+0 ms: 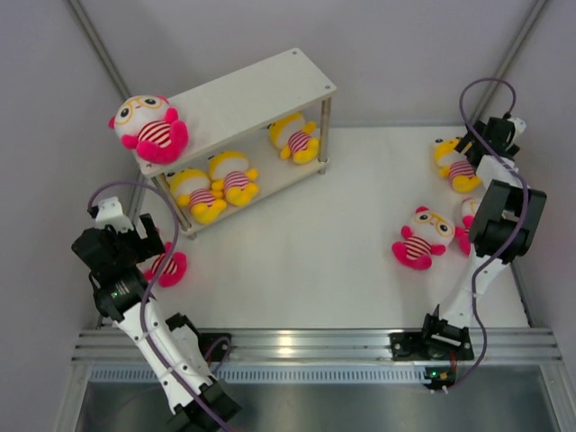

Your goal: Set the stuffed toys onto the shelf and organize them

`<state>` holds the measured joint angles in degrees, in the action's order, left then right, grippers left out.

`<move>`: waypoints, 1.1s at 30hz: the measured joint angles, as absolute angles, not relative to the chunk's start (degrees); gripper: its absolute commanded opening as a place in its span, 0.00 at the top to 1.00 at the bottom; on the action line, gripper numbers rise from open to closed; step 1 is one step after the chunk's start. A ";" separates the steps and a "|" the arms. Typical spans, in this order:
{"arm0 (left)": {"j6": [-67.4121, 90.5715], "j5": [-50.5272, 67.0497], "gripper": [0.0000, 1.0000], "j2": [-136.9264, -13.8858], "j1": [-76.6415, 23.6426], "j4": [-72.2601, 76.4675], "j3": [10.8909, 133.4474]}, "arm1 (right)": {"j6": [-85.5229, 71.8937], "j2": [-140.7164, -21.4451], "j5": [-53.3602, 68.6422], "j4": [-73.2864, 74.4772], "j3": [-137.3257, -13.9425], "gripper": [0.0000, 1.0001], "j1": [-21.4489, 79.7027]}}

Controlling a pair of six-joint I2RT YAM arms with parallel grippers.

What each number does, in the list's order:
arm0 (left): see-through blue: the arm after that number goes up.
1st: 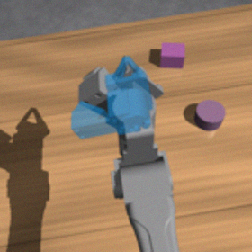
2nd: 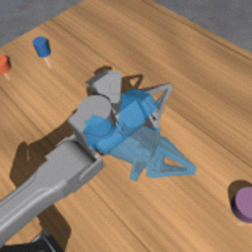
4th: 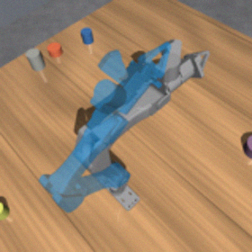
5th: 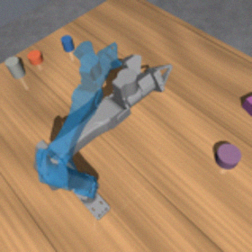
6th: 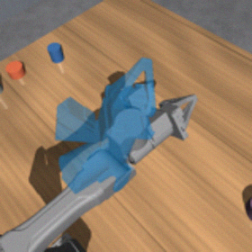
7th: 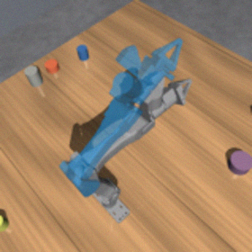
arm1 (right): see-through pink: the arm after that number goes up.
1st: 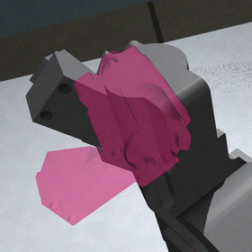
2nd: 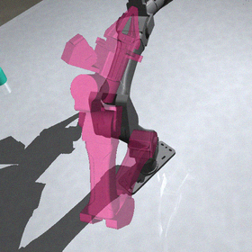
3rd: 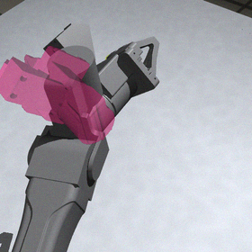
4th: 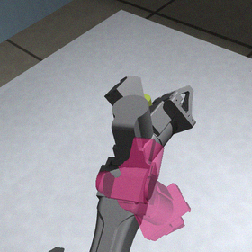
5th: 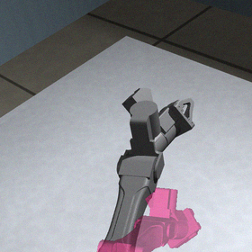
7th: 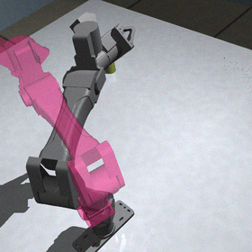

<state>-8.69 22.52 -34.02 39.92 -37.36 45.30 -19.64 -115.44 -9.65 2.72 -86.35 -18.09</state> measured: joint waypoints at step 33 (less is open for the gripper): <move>-16.27 18.98 0.01 -37.60 40.34 -39.48 49.34 | -21.30 -116.55 7.05 3.01 -84.09 1.00 -19.44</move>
